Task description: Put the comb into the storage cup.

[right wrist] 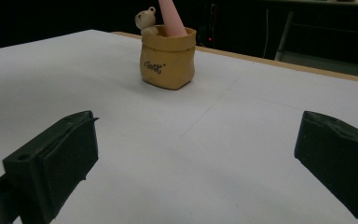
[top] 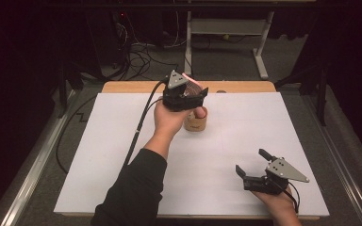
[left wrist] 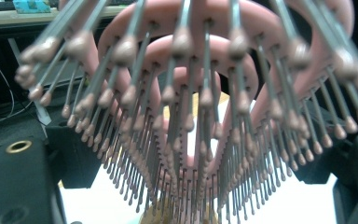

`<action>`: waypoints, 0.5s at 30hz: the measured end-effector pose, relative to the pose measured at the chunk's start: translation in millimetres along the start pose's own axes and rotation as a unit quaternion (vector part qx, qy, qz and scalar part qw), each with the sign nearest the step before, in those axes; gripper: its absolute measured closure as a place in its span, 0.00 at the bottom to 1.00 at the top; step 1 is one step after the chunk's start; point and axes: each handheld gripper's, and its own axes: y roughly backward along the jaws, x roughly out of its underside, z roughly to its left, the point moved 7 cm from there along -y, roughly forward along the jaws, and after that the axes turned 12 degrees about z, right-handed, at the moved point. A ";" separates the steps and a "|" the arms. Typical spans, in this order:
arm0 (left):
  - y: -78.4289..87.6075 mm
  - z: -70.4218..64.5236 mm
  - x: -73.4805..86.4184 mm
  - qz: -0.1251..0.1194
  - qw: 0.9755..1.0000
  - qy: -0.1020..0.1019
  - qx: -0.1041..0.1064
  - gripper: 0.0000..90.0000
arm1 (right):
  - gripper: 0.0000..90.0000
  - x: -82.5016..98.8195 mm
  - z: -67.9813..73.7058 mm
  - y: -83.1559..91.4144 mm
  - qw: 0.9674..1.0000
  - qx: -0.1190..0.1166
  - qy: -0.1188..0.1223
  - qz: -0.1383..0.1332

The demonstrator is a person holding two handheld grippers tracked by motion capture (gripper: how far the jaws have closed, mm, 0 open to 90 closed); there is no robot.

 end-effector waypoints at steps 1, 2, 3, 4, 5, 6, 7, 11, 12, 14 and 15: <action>-0.7 0.1 0.7 0.000 1.000 0.001 0.001 0.20 | 0.00 0.1 -0.2 0.0 1.000 0.000 -0.001 0.000; -1.6 0.3 1.7 0.001 1.000 0.002 0.001 0.20 | 0.00 0.1 -0.3 0.1 1.000 0.000 -0.002 0.000; -2.2 0.6 2.4 0.003 1.000 0.002 0.000 0.20 | 0.00 0.1 -0.3 0.1 1.000 0.000 -0.001 0.000; -3.2 1.2 3.5 0.003 1.000 0.002 -0.001 0.20 | 0.00 -0.1 -0.1 0.2 1.000 0.000 -0.001 0.000; -3.8 1.7 4.3 0.004 1.000 0.003 -0.001 0.20 | 0.00 -0.2 0.1 0.4 1.000 0.000 -0.001 -0.001; -4.7 2.5 5.5 0.006 1.000 0.005 -0.001 0.20 | 0.00 -0.1 0.0 0.6 1.000 0.000 -0.001 0.000; -5.4 2.9 6.3 0.007 1.000 0.006 -0.001 0.20 | 0.00 -0.2 0.0 0.7 1.000 0.000 -0.001 -0.001; -8.5 4.9 9.2 0.013 1.000 0.007 -0.003 0.20 | 0.00 -0.2 -0.4 1.0 1.000 0.000 -0.001 -0.001; -9.1 5.0 9.5 0.013 1.000 0.007 -0.002 0.20 | 0.00 -0.3 -0.4 1.1 1.000 0.000 -0.001 -0.001; -10.5 5.0 10.4 0.015 1.000 0.007 -0.002 0.20 | 0.00 -0.6 -0.5 1.3 1.000 0.001 -0.002 -0.003; -10.9 5.0 10.7 0.016 1.000 0.007 -0.002 0.20 | 0.00 -1.0 -0.9 1.6 1.000 0.001 -0.003 -0.004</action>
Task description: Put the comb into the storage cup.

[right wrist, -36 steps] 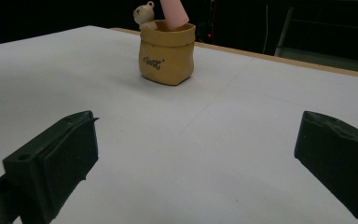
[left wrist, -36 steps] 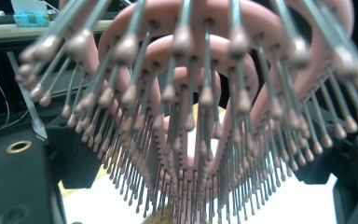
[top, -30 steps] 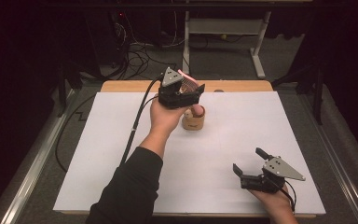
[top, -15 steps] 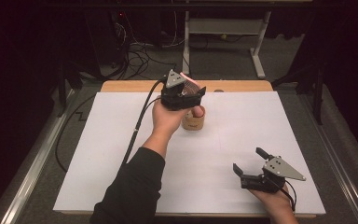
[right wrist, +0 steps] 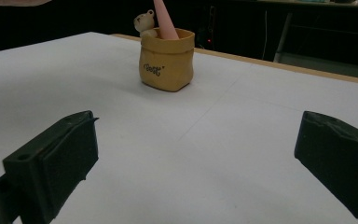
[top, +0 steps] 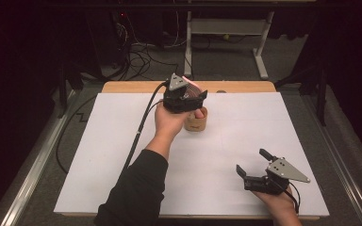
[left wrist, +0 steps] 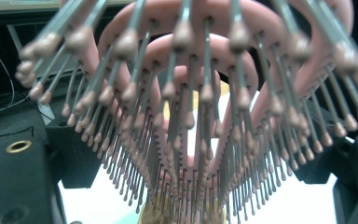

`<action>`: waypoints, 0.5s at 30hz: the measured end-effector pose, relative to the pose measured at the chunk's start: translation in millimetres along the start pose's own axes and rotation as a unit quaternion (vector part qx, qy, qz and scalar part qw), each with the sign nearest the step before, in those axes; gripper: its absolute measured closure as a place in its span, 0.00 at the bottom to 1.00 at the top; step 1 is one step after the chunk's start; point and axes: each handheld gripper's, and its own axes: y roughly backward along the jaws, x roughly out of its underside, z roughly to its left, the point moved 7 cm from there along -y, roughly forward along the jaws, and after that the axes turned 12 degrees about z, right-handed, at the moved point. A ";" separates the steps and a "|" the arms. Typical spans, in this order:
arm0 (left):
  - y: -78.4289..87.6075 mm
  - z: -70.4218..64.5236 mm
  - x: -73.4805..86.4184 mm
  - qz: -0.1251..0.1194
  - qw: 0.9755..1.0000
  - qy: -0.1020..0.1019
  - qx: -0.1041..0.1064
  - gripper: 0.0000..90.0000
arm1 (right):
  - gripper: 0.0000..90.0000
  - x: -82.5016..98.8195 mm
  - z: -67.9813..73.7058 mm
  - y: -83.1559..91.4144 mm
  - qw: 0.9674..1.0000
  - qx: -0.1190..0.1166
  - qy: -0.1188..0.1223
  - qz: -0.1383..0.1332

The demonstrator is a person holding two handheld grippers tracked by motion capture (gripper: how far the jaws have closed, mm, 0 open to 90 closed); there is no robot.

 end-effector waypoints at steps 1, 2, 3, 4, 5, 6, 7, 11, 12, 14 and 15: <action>-0.6 0.1 0.5 0.001 1.000 0.000 0.000 0.20 | 0.00 -0.2 -0.2 0.2 1.000 0.000 -0.001 -0.001; -1.3 0.1 1.0 0.002 1.000 0.000 0.000 0.20 | 0.00 -0.4 -0.3 0.5 1.000 0.000 -0.002 -0.001; -2.3 0.4 2.0 0.005 1.000 0.000 0.001 0.20 | 0.00 -0.3 -0.1 1.0 1.000 0.000 -0.001 0.000; -3.2 0.7 2.6 0.006 1.000 0.000 0.001 0.20 | 0.00 -0.4 -0.1 1.3 1.000 0.000 -0.001 -0.001; -4.0 1.1 3.2 0.007 1.000 0.000 0.000 0.20 | 0.00 -0.5 -0.3 1.5 1.000 0.001 -0.002 -0.001; -4.4 1.4 3.6 0.008 1.000 0.001 0.000 0.20 | 0.00 -0.6 -0.3 1.6 1.000 0.001 -0.002 -0.001; -5.4 1.6 4.2 0.008 1.000 0.002 0.003 0.20 | 0.00 -0.8 -0.3 1.5 1.000 0.001 -0.002 -0.002; -9.0 0.1 6.8 0.011 1.000 0.002 0.002 0.20 | 0.00 -1.0 0.2 1.4 1.000 0.000 0.000 -0.002; -9.7 -0.2 7.2 0.012 1.000 0.001 0.002 0.20 | 0.00 -1.1 0.0 1.2 1.000 0.000 -0.001 -0.002; -11.4 -0.5 7.9 0.011 1.000 0.001 0.001 0.20 | 0.00 -1.2 -0.2 1.2 1.000 0.000 -0.001 -0.002; -12.2 -0.3 8.5 0.012 1.000 0.002 0.001 0.20 | 0.00 -1.2 -0.2 1.2 1.000 0.000 -0.001 -0.002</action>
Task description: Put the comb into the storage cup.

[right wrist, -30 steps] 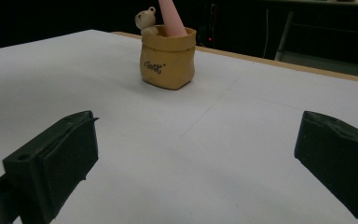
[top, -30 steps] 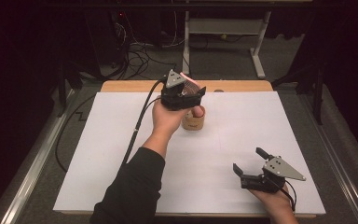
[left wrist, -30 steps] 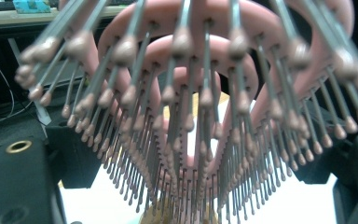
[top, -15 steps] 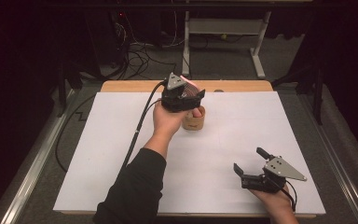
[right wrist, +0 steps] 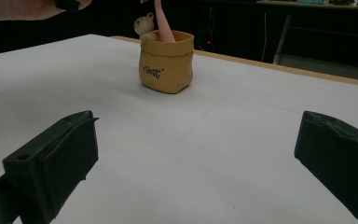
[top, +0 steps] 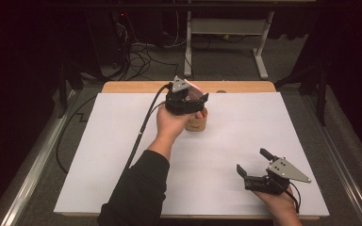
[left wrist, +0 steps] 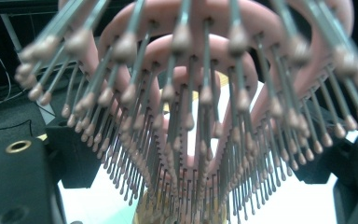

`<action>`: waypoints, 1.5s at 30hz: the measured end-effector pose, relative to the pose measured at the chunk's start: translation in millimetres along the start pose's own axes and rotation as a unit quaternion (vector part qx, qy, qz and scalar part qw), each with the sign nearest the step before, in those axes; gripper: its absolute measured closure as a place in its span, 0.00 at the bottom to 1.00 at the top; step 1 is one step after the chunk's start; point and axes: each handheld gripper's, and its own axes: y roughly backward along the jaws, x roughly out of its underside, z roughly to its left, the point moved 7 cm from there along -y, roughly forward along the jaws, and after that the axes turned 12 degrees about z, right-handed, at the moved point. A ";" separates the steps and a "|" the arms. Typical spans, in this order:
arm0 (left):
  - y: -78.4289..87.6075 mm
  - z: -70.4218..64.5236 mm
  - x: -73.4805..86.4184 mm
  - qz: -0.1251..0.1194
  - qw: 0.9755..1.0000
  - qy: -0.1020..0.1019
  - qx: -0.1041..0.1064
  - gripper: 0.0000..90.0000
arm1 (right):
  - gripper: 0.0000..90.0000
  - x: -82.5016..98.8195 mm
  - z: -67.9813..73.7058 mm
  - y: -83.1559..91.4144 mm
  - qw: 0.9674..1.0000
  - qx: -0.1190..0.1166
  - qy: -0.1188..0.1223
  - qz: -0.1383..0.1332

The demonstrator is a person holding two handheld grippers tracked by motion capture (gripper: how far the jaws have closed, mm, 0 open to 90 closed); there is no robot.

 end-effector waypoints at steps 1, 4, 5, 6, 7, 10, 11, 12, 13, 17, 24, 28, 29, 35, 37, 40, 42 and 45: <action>-0.4 0.4 0.4 -0.001 1.000 0.001 0.000 0.20 | 0.00 -0.1 0.0 0.2 1.000 0.000 0.000 0.000; -2.2 2.7 3.9 0.004 1.000 0.002 -0.002 0.20 | 0.00 -0.3 -0.2 0.2 1.000 0.000 0.000 -0.001; -3.1 3.7 5.2 0.006 1.000 0.004 -0.004 0.20 | 0.00 -0.2 -0.2 -0.1 1.000 0.000 0.000 -0.001; -3.9 5.5 7.1 0.009 1.000 0.005 -0.005 0.20 | 0.00 0.1 -0.1 -0.3 1.000 0.000 0.000 0.000; -3.8 6.4 7.5 0.006 1.000 0.008 -0.004 0.20 | 0.00 0.2 0.0 -0.4 1.000 0.000 0.001 0.001; -3.0 8.7 8.2 0.005 1.000 0.015 -0.002 0.20 | 0.00 0.0 0.1 -0.2 1.000 -0.001 0.000 0.000; -3.0 8.6 8.1 0.005 1.000 0.016 -0.003 0.20 | 0.00 0.0 0.0 -0.2 1.000 -0.001 0.000 0.000; -3.0 8.6 8.1 0.005 1.000 0.017 -0.004 0.20 | 0.00 0.0 0.0 -0.3 1.000 -0.001 0.000 0.000; -3.0 8.5 8.2 0.005 1.000 0.017 -0.005 0.20 | 0.00 0.0 0.0 -0.5 1.000 0.000 0.000 0.000; -3.2 7.0 8.3 0.006 1.000 0.018 -0.004 0.20 | 0.00 -0.4 0.8 -0.7 1.000 -0.001 0.001 0.000; -3.4 9.2 8.2 0.010 0.999 0.038 0.003 0.20 | 0.00 0.0 0.8 -0.9 1.000 0.000 0.001 0.002; -1.8 10.0 8.3 0.010 0.999 0.034 -0.001 0.19 | 0.00 -0.1 0.5 -0.8 1.000 0.000 0.001 0.001; -1.5 10.4 8.1 0.011 0.999 0.033 -0.003 0.19 | 0.00 0.0 0.5 -0.9 1.000 0.000 0.001 0.001; 0.3 9.7 7.9 0.012 0.999 0.031 0.002 0.19 | 0.00 0.0 1.0 -1.2 1.000 0.001 0.000 0.002; 1.0 10.2 7.7 0.012 1.000 0.029 -0.001 0.19 | 0.00 0.3 0.8 -1.6 1.000 0.000 0.000 0.003; 1.2 10.8 7.7 0.012 0.999 0.029 -0.003 0.19 | 0.00 0.2 1.2 -1.6 1.000 0.000 0.000 0.003; 1.4 10.9 7.7 0.012 0.999 0.031 -0.003 0.19 | 0.00 0.2 1.2 -1.6 1.000 0.000 0.000 0.003; 1.5 11.7 7.8 0.015 0.999 0.040 0.007 0.09 | 0.00 0.4 0.8 -1.7 1.000 0.000 0.000 0.003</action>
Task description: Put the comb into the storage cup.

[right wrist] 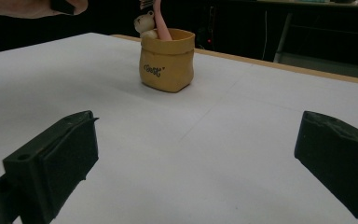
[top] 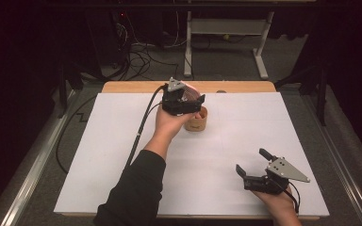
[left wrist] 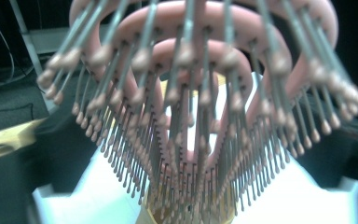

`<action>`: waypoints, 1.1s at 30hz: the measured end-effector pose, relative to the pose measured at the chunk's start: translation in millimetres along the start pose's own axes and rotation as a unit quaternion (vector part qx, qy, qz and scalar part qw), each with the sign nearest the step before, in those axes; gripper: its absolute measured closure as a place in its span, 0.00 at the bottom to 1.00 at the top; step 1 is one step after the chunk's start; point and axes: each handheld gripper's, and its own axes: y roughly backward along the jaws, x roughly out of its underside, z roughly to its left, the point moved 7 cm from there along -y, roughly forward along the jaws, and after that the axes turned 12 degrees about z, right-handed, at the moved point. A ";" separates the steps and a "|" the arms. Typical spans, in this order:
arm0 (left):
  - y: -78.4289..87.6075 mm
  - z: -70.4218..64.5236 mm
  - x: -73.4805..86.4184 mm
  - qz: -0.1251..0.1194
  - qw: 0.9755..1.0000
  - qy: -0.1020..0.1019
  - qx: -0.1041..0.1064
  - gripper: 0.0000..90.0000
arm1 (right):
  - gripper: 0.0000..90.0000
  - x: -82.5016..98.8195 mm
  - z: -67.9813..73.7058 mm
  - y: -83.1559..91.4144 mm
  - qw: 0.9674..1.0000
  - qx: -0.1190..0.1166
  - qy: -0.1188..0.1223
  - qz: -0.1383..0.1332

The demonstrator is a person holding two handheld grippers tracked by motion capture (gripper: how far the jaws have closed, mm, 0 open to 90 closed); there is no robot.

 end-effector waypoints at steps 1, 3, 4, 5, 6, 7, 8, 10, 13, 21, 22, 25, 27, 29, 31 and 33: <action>0.9 0.6 0.1 0.001 1.000 -0.002 -0.001 0.09 | 0.00 0.0 0.0 0.1 1.000 0.000 0.000 0.000; 2.1 1.5 -0.3 -0.001 1.000 -0.002 -0.003 0.09 | 0.00 -0.1 0.1 0.0 1.000 0.000 0.000 0.000; 2.3 1.7 -0.6 -0.002 1.000 -0.001 -0.002 0.08 | 0.00 -0.1 0.3 -0.1 1.000 0.000 0.001 0.000; 2.5 2.2 -1.0 -0.002 1.000 0.001 -0.002 0.06 | 0.00 -0.2 0.4 -0.2 1.000 0.000 0.001 0.000; 2.6 2.6 -1.0 -0.002 1.000 0.001 -0.003 0.05 | 0.00 -0.2 0.4 -0.3 1.000 -0.001 0.001 0.000; 2.8 2.9 -0.8 -0.001 1.000 0.003 0.001 0.04 | 0.00 -0.2 0.4 -0.3 1.000 0.000 0.000 0.000; 2.8 3.1 -0.5 0.000 1.000 0.002 0.000 0.04 | 0.00 -0.1 0.3 -0.3 1.000 0.000 0.001 0.000; 3.1 3.9 -0.2 0.000 1.000 0.000 -0.002 0.03 | 0.00 -0.2 0.4 -0.3 1.000 0.000 0.000 0.000; 4.2 5.9 0.3 0.000 1.000 -0.001 -0.007 0.00 | 0.00 0.1 0.3 -0.5 1.000 0.000 0.001 0.001; 9.1 14.4 4.6 0.000 1.000 0.007 -0.006 0.00 | 0.00 0.4 0.6 -0.7 1.000 -0.001 0.002 0.002; 10.1 16.4 5.6 -0.001 1.000 0.009 -0.006 0.00 | 0.00 0.4 0.6 -0.7 1.000 0.000 0.003 0.002; 13.6 22.8 8.5 -0.002 1.000 0.015 -0.009 0.00 | 0.00 0.5 0.8 -0.8 1.000 0.000 0.004 0.003; 16.0 26.5 10.1 -0.001 1.000 0.015 -0.012 0.00 | 0.00 0.8 0.8 -1.2 1.000 0.000 0.004 0.004; 19.5 30.1 10.9 -0.006 1.000 0.017 -0.015 0.00 | 0.00 0.9 0.9 -1.8 1.000 0.000 0.004 0.005; 21.5 32.7 12.4 -0.005 1.000 0.017 -0.016 0.00 | 0.00 0.9 1.2 -2.3 1.000 0.000 0.004 0.005; 23.2 34.6 13.7 -0.005 1.000 0.017 -0.016 0.00 | 0.00 1.0 1.5 -2.7 1.000 0.000 0.005 0.005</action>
